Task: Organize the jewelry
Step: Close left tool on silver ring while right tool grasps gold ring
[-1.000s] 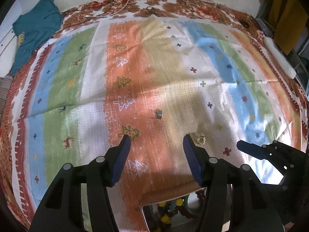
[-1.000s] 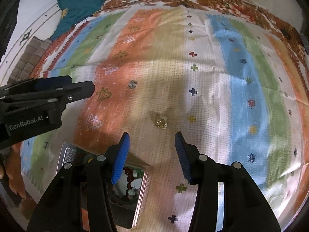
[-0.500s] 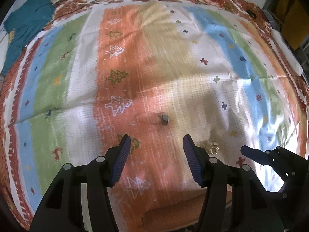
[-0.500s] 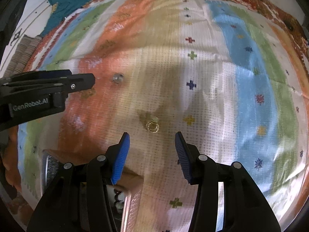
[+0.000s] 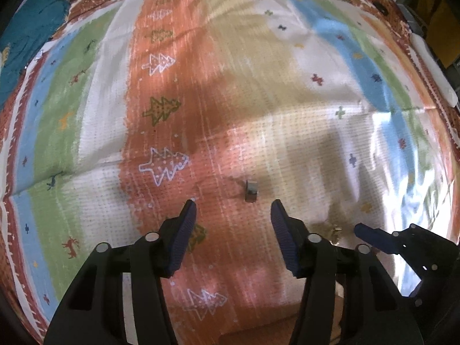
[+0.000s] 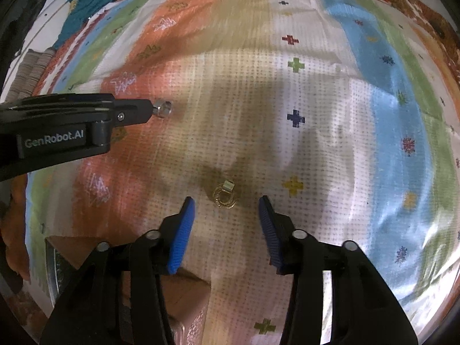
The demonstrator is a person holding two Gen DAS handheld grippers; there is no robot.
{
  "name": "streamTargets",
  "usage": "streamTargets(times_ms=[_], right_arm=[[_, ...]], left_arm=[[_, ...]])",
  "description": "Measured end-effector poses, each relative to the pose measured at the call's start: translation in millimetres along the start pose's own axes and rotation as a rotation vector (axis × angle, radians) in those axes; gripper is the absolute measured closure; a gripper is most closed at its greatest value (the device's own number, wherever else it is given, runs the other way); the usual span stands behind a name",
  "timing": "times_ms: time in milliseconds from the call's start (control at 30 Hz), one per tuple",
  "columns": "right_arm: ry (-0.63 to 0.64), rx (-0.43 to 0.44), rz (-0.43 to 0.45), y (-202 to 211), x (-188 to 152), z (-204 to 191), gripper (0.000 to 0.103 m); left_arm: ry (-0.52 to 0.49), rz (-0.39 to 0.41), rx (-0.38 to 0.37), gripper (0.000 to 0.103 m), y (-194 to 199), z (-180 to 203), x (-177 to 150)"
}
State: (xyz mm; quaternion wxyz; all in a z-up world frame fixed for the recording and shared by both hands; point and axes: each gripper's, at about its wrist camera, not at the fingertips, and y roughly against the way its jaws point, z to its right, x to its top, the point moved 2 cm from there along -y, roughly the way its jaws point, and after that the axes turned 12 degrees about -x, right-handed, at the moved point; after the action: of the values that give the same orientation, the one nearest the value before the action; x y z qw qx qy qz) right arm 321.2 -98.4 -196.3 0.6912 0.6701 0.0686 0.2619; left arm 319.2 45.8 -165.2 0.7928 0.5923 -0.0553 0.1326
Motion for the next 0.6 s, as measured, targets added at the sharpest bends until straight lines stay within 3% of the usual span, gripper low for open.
streamTargets(times_ms=[233,500,600], right_arm=[[0.014,-0.001,-0.004,-7,7,-6,0.067],[0.056,-0.024,-0.016,-12,11,-16,0.086],[0.066,-0.028,-0.014,-13,12,-18,0.086]], left_arm=[[-0.007,-0.005,-0.041,0.059,-8,1,11],[-0.026,-0.056,-0.04,0.084,-27,2,12],[-0.031,-0.052,-0.034,0.091,-28,3,13]])
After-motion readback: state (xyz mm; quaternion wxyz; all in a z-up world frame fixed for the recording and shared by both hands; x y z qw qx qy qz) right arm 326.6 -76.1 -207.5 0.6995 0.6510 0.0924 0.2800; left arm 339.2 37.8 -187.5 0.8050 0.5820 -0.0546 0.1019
